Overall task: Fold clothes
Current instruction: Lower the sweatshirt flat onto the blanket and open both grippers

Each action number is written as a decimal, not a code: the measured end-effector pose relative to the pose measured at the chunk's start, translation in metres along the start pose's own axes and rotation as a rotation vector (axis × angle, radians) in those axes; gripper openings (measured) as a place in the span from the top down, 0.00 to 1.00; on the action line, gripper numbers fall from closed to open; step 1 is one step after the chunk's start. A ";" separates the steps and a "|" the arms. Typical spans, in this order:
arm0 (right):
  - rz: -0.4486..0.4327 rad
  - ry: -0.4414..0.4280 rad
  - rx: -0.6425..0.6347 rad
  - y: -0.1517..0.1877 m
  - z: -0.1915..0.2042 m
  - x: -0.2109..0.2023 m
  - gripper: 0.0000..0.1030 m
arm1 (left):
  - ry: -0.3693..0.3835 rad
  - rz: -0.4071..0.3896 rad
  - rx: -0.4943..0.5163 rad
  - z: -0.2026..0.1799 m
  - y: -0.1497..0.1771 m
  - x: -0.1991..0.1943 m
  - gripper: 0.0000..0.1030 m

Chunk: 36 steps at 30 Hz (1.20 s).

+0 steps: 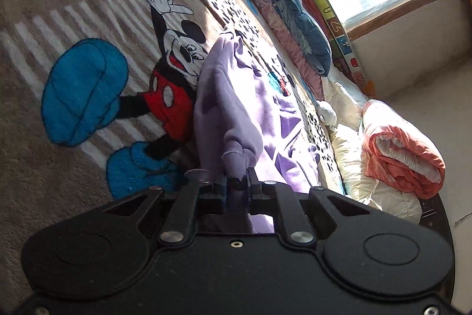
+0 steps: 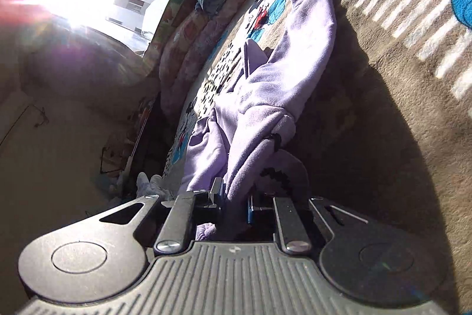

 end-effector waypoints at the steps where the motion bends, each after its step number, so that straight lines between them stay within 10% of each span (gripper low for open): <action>1: -0.003 0.000 0.005 0.003 -0.002 -0.003 0.84 | -0.007 0.005 -0.008 0.003 0.003 -0.001 0.91; 7: 0.012 -0.004 0.052 0.004 -0.007 -0.007 0.80 | -0.049 0.034 -0.053 0.021 0.024 -0.004 0.90; 12: 0.024 0.013 0.072 0.001 -0.012 0.001 0.68 | -0.084 0.058 -0.091 0.037 0.042 -0.007 0.40; 17: 0.001 0.041 0.042 0.003 -0.008 0.008 0.79 | -0.095 0.073 -0.088 0.043 0.059 -0.001 0.46; 20: -0.026 0.015 0.032 0.001 0.002 0.007 0.85 | -0.114 0.084 -0.053 0.036 0.060 0.009 0.89; 27: -0.036 0.033 -0.038 0.022 0.010 -0.019 0.86 | -0.064 0.010 0.049 0.014 0.049 -0.027 0.92; 36: -0.022 0.090 0.035 0.105 -0.040 -0.075 0.87 | -0.093 0.061 -0.025 0.070 0.113 -0.067 0.92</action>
Point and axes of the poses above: each gripper's, at about its wrist camera, not at the fingertips, and x roughly the way its jaws point, z to its left, y to its underside, the point moved 2 cm from there along x, roughly the way its jaws point, and after that the axes turned 2 degrees about -y, right-handed, at the moved point
